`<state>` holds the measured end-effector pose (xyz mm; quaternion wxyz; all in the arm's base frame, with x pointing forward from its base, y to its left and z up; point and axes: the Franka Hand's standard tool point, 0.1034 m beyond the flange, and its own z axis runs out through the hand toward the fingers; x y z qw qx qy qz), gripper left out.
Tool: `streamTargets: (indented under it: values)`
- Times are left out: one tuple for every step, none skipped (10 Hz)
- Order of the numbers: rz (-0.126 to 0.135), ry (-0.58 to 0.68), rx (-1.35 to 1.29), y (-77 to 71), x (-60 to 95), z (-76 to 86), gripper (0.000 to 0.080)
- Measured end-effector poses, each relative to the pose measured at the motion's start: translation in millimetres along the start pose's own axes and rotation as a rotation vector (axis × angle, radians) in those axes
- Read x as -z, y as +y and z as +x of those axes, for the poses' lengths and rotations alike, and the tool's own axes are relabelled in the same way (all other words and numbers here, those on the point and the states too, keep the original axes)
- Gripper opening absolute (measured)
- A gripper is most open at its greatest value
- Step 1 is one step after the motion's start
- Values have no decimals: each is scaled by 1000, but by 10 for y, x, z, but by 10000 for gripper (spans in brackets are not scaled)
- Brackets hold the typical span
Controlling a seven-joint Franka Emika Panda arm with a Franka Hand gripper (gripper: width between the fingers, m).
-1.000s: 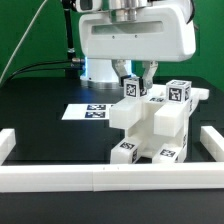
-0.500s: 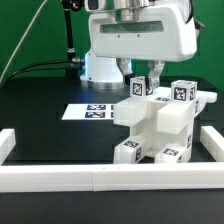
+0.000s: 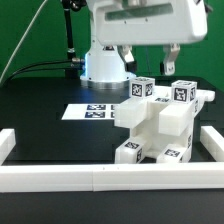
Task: Assemble chair
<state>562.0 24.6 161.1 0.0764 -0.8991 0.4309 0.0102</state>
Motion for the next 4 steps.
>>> streamTargets:
  values:
    - [10, 0, -1, -35, 86, 28, 649]
    - [6, 4, 0, -24, 32, 23, 649]
    - [2, 3, 0, -18, 10, 21, 649]
    - [2, 3, 0, -18, 11, 23, 649]
